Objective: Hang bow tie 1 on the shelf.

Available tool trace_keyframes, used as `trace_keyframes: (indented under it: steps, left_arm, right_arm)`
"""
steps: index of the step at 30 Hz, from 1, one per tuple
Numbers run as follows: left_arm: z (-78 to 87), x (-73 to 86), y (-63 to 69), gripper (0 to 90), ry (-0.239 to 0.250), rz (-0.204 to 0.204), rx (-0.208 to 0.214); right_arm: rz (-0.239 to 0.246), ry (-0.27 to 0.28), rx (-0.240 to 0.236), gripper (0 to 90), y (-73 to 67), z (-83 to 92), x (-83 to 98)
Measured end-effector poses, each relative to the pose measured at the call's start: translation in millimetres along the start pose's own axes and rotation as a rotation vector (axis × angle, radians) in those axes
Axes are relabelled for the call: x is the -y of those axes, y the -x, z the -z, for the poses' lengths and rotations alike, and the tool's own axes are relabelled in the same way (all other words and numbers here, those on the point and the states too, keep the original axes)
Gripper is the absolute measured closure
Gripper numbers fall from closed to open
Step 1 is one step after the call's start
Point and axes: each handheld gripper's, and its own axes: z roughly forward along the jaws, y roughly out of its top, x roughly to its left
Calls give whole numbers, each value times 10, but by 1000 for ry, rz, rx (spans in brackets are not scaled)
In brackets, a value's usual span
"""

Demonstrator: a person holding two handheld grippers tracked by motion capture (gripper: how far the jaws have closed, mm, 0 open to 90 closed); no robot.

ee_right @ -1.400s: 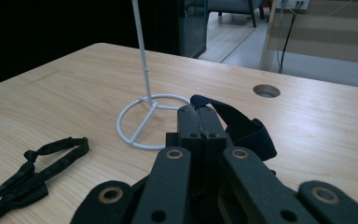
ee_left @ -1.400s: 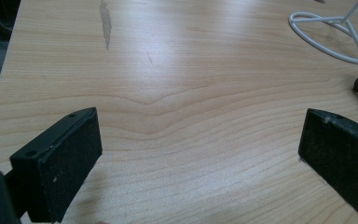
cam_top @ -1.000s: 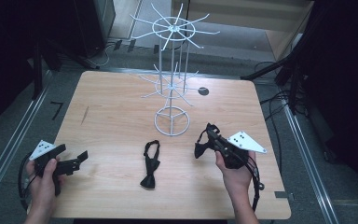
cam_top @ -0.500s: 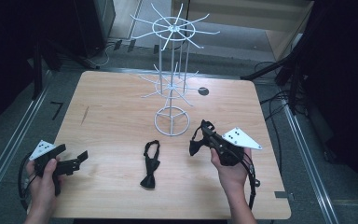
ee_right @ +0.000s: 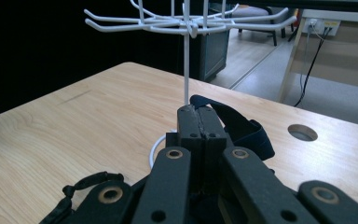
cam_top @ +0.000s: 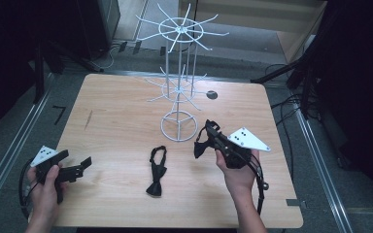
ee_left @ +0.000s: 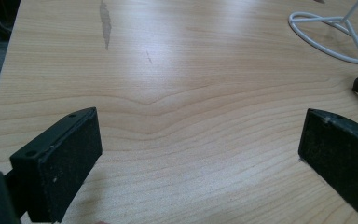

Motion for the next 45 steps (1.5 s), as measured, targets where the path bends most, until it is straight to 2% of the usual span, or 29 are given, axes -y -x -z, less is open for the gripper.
trace_keyframes:
  steps: [26,45]
  left_arm:
    - [0,-1,-1,0,-2,1,2]
    - [-3,0,1,0,4,2,2]
  right_arm:
    - [49,65,-60,900,-222,39,-358]
    - [50,93,-91,900,-259,56,-511]
